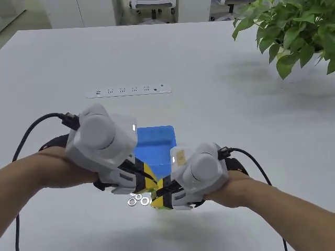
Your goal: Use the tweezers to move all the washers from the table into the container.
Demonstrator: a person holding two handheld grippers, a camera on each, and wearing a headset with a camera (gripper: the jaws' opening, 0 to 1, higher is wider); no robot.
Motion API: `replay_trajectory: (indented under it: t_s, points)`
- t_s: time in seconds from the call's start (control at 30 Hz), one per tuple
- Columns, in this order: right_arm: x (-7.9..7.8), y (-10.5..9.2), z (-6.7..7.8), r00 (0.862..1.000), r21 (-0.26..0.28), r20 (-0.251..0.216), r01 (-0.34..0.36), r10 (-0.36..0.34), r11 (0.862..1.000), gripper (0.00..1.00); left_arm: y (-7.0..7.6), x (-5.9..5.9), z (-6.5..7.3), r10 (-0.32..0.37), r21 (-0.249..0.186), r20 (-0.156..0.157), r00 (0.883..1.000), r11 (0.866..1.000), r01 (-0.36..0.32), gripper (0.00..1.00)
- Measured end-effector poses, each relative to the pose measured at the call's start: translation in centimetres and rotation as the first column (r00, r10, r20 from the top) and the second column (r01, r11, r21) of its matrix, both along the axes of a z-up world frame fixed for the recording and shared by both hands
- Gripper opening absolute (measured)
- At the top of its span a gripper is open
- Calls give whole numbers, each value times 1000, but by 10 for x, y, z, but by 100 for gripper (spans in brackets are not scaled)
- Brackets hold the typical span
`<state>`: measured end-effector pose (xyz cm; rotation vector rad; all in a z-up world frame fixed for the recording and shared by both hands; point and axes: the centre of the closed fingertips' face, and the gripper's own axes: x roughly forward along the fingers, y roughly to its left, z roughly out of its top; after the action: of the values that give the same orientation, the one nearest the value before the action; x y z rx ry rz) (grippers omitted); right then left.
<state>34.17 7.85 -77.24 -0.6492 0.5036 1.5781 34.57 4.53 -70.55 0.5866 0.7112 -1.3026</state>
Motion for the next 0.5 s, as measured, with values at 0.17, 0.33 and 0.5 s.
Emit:
replay_trajectory:
  t_s: [0.17, 0.33, 0.5]
  points:
    - [0, -1, 0, 1000, -3, 1, 2, -2, 1000, 9, 0, -1, 0, -6, 0, 10, 1000, 1000, 6, 6]
    - [-1, -1, 0, 1000, -5, 6, 2, -2, 1000, 9, -1, -1, 0, -16, 5, 20, 1000, 1000, 16, 6]
    - [-1, -2, 0, 1000, -9, 8, 5, -5, 1000, 9, 0, -2, 0, -17, 5, 20, 1000, 1000, 17, 7]
